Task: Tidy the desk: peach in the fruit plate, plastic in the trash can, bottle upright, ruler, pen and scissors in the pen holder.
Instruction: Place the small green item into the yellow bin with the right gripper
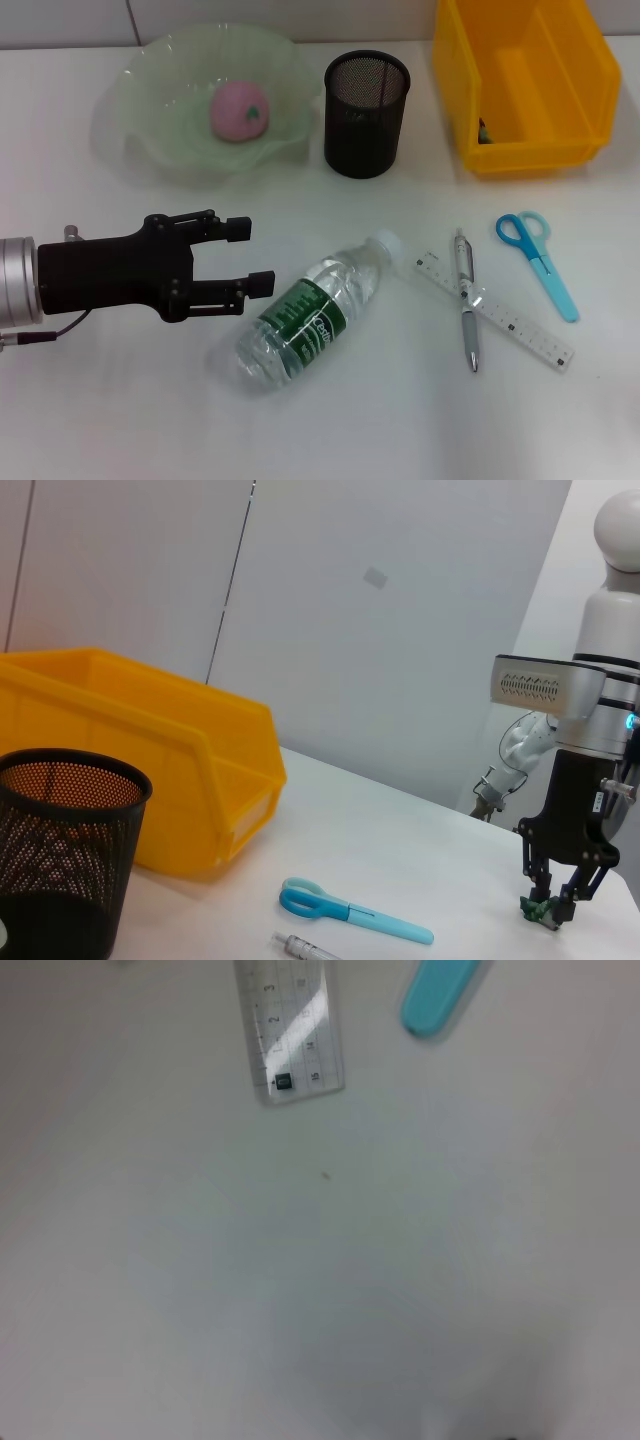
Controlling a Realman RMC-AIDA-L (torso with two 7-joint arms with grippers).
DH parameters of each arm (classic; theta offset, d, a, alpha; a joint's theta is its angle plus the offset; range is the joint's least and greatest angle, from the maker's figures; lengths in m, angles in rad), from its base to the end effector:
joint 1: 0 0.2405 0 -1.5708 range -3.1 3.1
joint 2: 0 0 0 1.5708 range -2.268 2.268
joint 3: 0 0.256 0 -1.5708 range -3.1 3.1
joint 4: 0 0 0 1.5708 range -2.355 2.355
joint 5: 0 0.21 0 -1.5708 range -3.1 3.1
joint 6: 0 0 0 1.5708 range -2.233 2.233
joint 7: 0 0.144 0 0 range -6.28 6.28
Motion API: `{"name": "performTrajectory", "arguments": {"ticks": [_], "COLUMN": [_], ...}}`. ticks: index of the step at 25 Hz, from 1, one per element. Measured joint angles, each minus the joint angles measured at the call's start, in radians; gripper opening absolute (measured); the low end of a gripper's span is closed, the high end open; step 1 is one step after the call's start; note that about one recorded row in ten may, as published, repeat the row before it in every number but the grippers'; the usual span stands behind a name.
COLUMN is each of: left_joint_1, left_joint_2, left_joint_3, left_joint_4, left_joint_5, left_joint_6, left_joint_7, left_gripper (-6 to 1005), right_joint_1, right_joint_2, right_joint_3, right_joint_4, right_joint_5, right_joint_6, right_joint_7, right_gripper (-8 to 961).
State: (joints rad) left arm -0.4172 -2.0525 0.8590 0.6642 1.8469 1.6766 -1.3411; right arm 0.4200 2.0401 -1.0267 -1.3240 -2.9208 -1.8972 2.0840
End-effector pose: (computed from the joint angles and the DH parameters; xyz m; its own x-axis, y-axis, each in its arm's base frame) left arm -0.2678 0.2911 -0.0010 0.7756 0.3290 0.5386 0.4055 -0.9137 -0.0259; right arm 0.3122 0.2748 0.0838 0.4982 -0.7100 0.4976 -0.6046 -0.6959 -0.3876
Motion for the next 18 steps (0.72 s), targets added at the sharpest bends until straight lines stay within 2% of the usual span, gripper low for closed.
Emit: {"name": "performTrajectory", "arguments": {"ticks": [11, 16, 18], "left_joint_1": [0.0, 0.0, -0.001], "left_joint_2": [0.0, 0.0, 0.0], "left_joint_3": [0.0, 0.0, 0.0], "left_joint_4": [0.0, 0.0, 0.0], "left_joint_5": [0.0, 0.0, 0.0], "left_joint_6": [0.0, 0.0, 0.0], "left_joint_7": [0.0, 0.001, 0.0], "left_gripper": [725, 723, 722], "right_joint_1": [-0.001, -0.001, 0.0], "right_joint_2": [0.001, 0.001, 0.003], "right_joint_3": [0.001, 0.003, 0.01], "right_joint_4": [0.0, -0.004, -0.012], "right_joint_5": [0.0, 0.0, 0.0], "right_joint_6": [0.002, 0.002, 0.001], "right_joint_7": [0.001, 0.001, -0.003], "right_gripper": [61, -1, 6]}}
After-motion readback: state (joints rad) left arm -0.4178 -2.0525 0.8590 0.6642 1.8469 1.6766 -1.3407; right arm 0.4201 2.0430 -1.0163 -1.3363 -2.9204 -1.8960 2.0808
